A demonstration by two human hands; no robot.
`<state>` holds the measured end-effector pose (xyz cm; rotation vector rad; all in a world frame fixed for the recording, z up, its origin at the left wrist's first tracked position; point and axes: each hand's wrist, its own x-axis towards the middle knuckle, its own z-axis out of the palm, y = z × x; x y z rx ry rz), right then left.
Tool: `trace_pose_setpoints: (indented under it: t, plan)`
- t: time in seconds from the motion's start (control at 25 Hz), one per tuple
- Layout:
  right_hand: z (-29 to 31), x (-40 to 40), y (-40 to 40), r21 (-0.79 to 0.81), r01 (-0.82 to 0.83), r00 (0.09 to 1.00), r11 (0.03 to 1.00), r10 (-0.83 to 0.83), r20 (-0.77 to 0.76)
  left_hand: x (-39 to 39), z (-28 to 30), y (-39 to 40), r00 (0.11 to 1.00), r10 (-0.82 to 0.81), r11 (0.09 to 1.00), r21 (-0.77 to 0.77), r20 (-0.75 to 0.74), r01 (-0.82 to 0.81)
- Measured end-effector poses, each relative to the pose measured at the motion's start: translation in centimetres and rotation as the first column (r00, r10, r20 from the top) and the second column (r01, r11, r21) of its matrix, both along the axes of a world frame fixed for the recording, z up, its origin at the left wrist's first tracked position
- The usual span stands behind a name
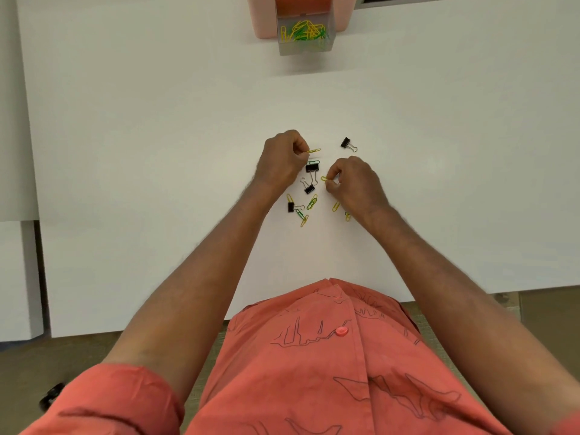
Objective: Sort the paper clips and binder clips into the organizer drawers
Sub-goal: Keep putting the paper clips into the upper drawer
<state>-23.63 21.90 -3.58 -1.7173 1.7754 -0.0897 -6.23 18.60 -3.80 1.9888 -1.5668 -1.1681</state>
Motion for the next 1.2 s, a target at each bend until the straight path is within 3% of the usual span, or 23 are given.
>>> trace_pose_setpoints:
  t: [0.24, 0.36, 0.44, 0.52, 0.64, 0.72, 0.76, 0.84, 0.88, 1.0, 1.08, 1.12, 1.2]
  plan:
    - [0.0, -0.4, -0.8, 0.003, -0.025, 0.998, 1.0, 0.025, -0.065, -0.8, -0.8, -0.8, 0.926, -0.267, 0.959, -0.023, 0.266, 0.283]
    - [0.3, -1.3, -1.4, -0.01, 0.092, 0.994, 0.996, -0.091, 0.056, -1.1, -1.3, -0.6, 0.896, -0.317, 0.943, 0.004, 0.311, 0.332]
    - [0.6, -1.8, -1.8, 0.078, 0.25, 0.94, 0.965, -0.262, 0.219, -1.1, -1.5, -0.4, 0.877, -0.335, 0.935, 0.011, 0.346, 0.353]
    - [1.1, -1.9, -2.3, 0.33, 0.422, 0.719, 0.845, -0.533, 0.447, -1.2, -1.6, -0.2, 0.859, -0.345, 0.928, 0.004, 0.378, 0.372]
    - [2.0, -1.9, -3.5, 0.673, 0.412, 0.226, 0.615, -0.784, 0.578, -1.5, -1.5, -0.2, 0.826, -0.341, 0.923, -0.006, 0.448, 0.385]
    - [3.1, -1.5, -5.0, 0.769, 0.324, 0.034, 0.551, -0.819, 0.573, -1.7, -1.3, -0.3, 0.806, -0.345, 0.919, -0.003, 0.481, 0.394]
    - [3.7, -1.3, -5.9, 0.78, 0.29, -0.008, 0.554, -0.814, 0.581, -1.8, -1.3, -0.3, 0.802, -0.349, 0.917, -0.002, 0.484, 0.4]
    - [5.2, -0.6, -8.4, 0.716, 0.284, 0.042, 0.638, -0.754, 0.655, -2.0, -1.1, -0.2, 0.797, -0.365, 0.909, -0.003, 0.481, 0.418]
    - [6.0, -0.1, -10.0, 0.638, 0.299, 0.143, 0.71, -0.694, 0.706, -2.1, -1.1, -0.1, 0.795, -0.373, 0.904, -0.006, 0.478, 0.427]
    - [8.2, 2.0, -15.3, 0.204, 0.293, 0.611, 0.934, -0.347, 0.712, -2.0, -1.4, 0.1, 0.809, -0.373, 0.9, -0.034, 0.455, 0.434]
    - [8.8, 3.5, -18.8, -0.173, 0.129, 0.887, 0.977, -0.035, 0.46, -1.8, -1.6, 0.1, 0.819, -0.374, 0.902, -0.036, 0.435, 0.43]
    - [8.7, 4.1, -20.2, -0.294, -0.006, 0.958, 0.956, 0.09, 0.273, -1.7, -1.5, 0.1, 0.831, -0.37, 0.905, -0.039, 0.416, 0.423]
    - [8.0, 5.0, -22.2, -0.358, -0.273, 0.961, 0.893, 0.272, -0.054, -1.1, -1.3, -0.2, 0.879, -0.343, 0.927, -0.03, 0.332, 0.373]
